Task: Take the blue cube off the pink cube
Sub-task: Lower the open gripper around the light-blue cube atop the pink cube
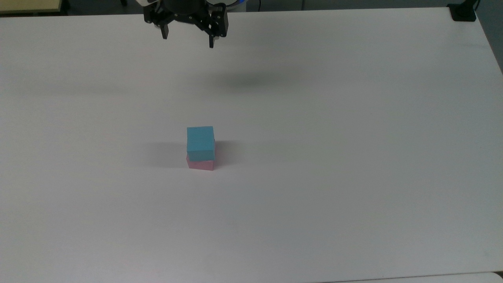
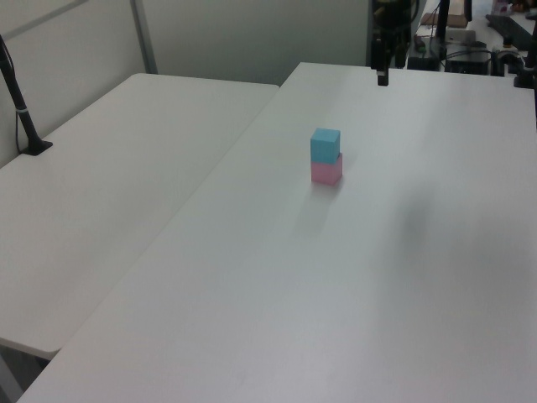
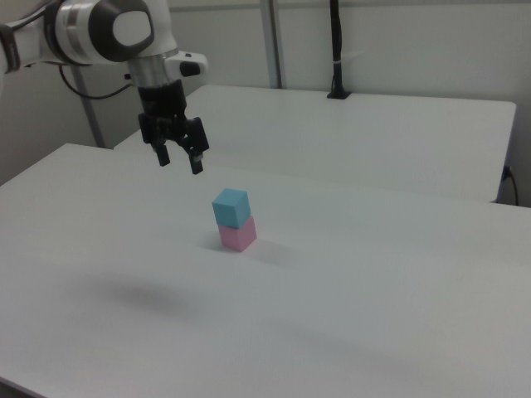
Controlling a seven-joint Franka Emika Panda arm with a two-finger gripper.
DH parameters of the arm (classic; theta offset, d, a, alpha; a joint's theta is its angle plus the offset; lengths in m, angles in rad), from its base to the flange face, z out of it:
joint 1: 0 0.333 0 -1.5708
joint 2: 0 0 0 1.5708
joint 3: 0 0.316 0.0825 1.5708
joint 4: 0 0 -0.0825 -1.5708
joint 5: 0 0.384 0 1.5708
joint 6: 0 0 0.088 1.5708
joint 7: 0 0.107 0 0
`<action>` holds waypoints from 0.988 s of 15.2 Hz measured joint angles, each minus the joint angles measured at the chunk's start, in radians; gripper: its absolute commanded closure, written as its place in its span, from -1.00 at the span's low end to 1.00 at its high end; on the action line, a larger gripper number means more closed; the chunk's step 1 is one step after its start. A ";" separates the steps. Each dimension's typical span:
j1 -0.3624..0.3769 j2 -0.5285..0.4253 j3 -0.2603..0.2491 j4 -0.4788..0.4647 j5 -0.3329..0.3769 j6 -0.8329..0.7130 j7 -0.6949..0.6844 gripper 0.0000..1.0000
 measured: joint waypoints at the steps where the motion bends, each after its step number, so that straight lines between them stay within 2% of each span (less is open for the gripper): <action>1: -0.004 0.021 -0.001 0.024 0.007 0.002 -0.001 -1.00; 4: -0.017 0.088 -0.001 0.073 0.027 0.067 -0.004 -1.00; 10: -0.026 0.217 0.000 0.102 0.027 0.251 -0.004 -1.00; 15: -0.021 0.308 0.024 0.123 0.028 0.337 -0.004 -1.00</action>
